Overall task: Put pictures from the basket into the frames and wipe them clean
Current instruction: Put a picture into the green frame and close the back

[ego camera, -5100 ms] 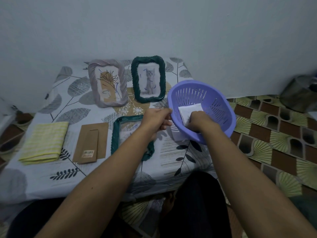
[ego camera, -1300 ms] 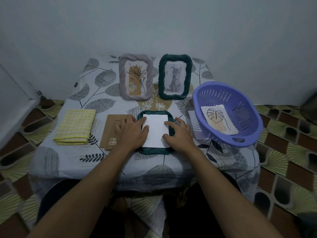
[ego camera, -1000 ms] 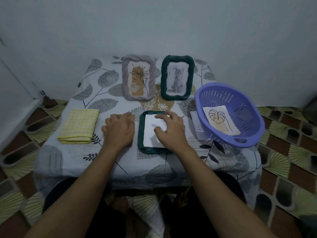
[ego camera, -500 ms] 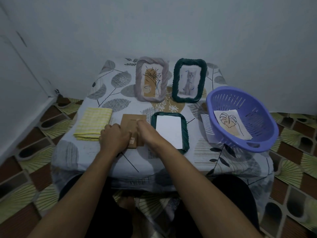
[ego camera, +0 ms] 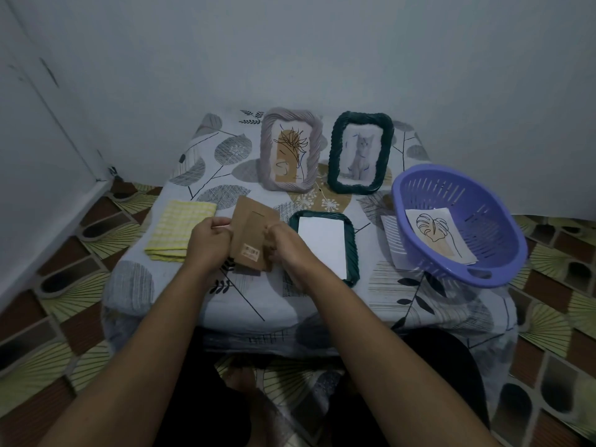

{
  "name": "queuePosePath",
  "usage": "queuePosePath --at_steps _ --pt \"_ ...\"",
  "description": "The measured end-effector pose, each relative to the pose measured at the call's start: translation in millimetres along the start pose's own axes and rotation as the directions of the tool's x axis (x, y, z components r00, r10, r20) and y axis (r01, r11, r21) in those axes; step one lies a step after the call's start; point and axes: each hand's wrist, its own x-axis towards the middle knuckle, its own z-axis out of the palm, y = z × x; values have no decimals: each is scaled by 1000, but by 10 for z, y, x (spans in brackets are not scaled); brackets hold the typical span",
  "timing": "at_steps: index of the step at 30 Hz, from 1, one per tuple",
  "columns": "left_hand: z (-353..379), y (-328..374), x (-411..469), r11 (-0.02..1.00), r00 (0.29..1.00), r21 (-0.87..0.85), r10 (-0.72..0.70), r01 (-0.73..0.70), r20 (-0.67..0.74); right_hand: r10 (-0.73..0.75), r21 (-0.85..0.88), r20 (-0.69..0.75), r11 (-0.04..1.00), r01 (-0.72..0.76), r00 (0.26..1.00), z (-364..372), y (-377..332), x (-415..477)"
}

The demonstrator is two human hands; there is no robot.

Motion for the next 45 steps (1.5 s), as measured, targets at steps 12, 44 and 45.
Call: queuePosePath --at_steps 12,44,45 --pt "390 143 -249 919 997 -390 -23 49 71 -206 -19 -389 976 216 898 -563 57 -142" --pt "956 -81 -499 939 966 228 252 -258 56 -132 -408 -381 912 -38 915 -1366 389 -227" --pt "962 -83 -492 934 965 240 255 -263 62 -130 -421 -382 906 -47 915 -1370 391 -227"
